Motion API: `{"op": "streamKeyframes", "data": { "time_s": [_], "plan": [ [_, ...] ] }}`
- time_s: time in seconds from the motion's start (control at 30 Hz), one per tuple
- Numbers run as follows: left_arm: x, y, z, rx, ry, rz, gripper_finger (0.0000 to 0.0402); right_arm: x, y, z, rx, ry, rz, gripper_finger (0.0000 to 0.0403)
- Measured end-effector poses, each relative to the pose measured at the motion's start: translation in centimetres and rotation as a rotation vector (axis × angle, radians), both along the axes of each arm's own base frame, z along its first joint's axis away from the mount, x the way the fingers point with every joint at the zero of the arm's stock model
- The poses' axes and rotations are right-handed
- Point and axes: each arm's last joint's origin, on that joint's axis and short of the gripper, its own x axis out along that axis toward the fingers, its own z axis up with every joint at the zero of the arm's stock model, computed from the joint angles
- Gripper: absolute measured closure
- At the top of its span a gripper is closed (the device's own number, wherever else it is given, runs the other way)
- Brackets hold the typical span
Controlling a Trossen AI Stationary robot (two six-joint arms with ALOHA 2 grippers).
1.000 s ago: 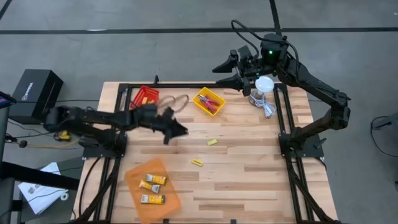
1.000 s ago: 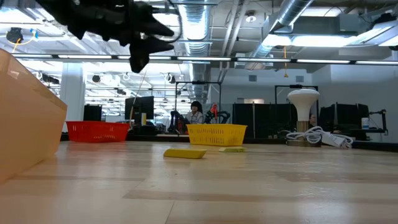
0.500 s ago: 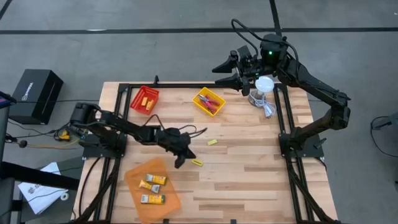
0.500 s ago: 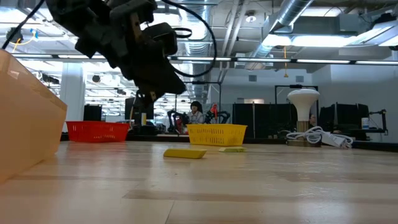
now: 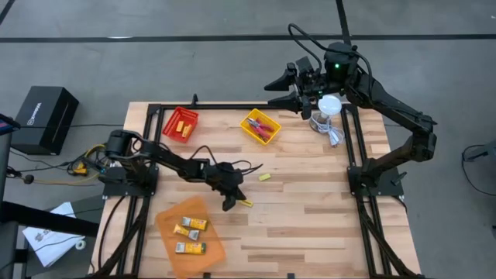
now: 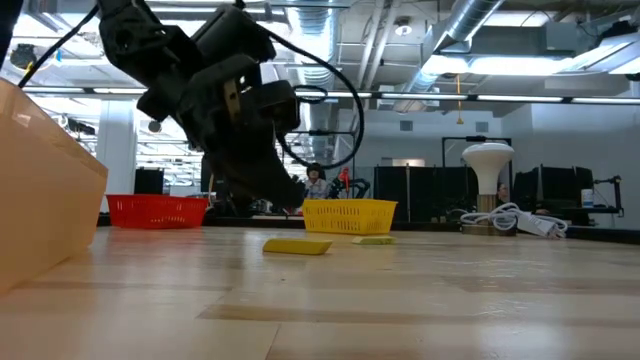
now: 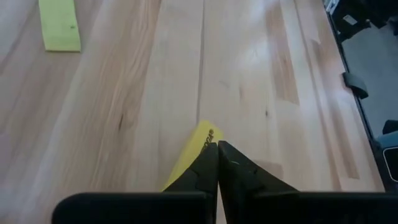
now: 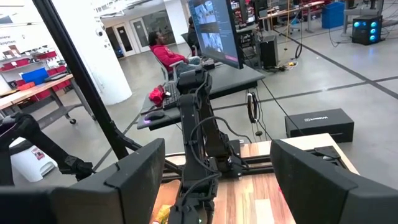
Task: Pick & Place School Supplies
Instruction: Put the yellow eraser into the red bin
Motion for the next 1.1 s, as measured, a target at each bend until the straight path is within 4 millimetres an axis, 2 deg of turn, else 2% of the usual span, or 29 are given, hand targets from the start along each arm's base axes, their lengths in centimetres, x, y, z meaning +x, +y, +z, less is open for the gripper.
{"op": "streamKeyframes", "data": {
  "time_s": [0.27, 0.53, 0.9, 1.1],
  "plan": [
    [0.0, 0.0, -0.1, 0.009, -0.002, 0.011, 0.0401, 0.0, 0.0, 0.0, 0.001, 0.002, 0.002, 0.0122],
    [0.1, -0.1, -1.8, 0.017, 0.06, 0.011, 0.0401, 0.0, 0.0, 0.0, 0.001, 0.002, 0.003, 0.0122],
    [0.1, 0.1, -2.0, 0.023, 0.061, 0.023, 0.0401, 0.0, 0.0, 0.0, 0.002, 0.003, 0.004, 0.0122],
    [0.2, 1.5, -2.0, 0.025, 0.063, 0.069, 0.0401, 0.0, 0.0, 0.0, 0.002, 0.003, 0.004, 0.0122]
  ]
}}
